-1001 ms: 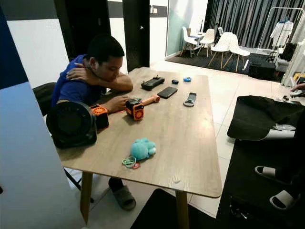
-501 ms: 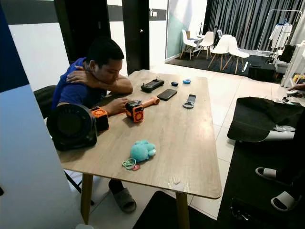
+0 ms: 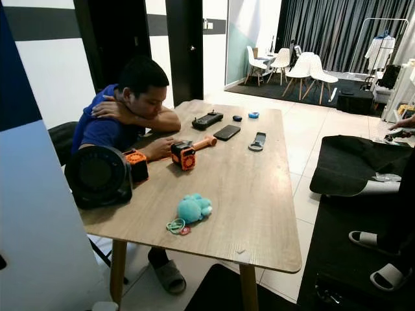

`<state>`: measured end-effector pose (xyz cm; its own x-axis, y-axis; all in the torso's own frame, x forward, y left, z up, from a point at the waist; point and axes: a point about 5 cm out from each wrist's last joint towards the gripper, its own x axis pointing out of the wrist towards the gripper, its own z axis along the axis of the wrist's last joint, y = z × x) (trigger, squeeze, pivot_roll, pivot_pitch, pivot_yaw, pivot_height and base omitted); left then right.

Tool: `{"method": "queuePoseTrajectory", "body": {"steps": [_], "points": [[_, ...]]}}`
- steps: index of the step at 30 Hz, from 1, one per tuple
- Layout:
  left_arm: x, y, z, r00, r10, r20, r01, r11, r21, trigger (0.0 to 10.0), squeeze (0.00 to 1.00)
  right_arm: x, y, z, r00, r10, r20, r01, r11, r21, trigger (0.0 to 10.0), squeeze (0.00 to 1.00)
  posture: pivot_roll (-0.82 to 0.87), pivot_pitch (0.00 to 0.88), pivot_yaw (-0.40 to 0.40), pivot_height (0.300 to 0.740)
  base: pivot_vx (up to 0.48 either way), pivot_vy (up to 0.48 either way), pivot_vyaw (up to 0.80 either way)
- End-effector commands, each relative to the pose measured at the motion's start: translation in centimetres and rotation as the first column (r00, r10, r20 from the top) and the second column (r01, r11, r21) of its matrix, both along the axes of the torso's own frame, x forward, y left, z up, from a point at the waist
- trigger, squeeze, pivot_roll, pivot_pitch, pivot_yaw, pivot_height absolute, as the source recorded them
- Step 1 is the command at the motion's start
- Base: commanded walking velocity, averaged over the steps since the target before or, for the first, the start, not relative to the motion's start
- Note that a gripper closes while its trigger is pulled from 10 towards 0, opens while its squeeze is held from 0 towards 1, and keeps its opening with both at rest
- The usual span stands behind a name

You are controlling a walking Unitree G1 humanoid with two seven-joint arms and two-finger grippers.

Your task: Hang keys on a hook

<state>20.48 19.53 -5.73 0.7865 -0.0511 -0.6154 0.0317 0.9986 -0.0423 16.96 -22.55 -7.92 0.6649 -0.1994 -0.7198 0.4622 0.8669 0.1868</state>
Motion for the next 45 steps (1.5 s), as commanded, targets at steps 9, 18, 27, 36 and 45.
{"method": "queuePoseTrajectory", "body": {"steps": [9,18,27,36,45], "points": [[-1.0,-1.8,-1.1,0.978,-0.186,-0.089,0.192,0.98,0.052,10.0,0.0,1.4,3.6,0.1,0.919,0.394,-0.017,-0.394,0.916,-0.072,10.0,0.0,0.07,0.017,0.015,0.74,0.0,0.0,0.0],[-1.2,-1.7,-1.0,0.979,-0.188,-0.072,0.192,0.98,0.049,10.0,0.0,-0.2,3.9,-0.7,0.876,0.47,-0.109,-0.48,0.872,-0.096,10.0,0.0,0.08,0.023,0.008,0.74,0.0,0.0,0.0],[-1.6,-1.7,-1.3,0.93,-0.346,-0.121,0.357,0.93,0.085,10.0,0.0,-1.3,2.3,-1.0,0.947,0.301,-0.112,-0.313,0.944,-0.106,10.0,0.0,0.08,0.019,0.024,0.74,0.0,0.0,0.0],[-1.7,-1.1,-1.3,0.926,-0.351,-0.136,0.366,0.925,0.105,10.0,0.0,-2.4,-2.3,-0.5,0.99,-0.041,-0.135,0.014,0.981,-0.193,10.0,0.0,0.08,0.023,0.04,0.74,0.0,0.0,0.0],[-1.5,-0.3,-1.2,0.953,-0.279,-0.117,0.292,0.949,0.116,10.0,0.0,-2.7,-1.3,-1.0,0.98,0.071,-0.184,-0.1,0.983,-0.153,10.0,0.0,0.08,0.014,0.039,0.74,0.0,0.0,0.0]]}}
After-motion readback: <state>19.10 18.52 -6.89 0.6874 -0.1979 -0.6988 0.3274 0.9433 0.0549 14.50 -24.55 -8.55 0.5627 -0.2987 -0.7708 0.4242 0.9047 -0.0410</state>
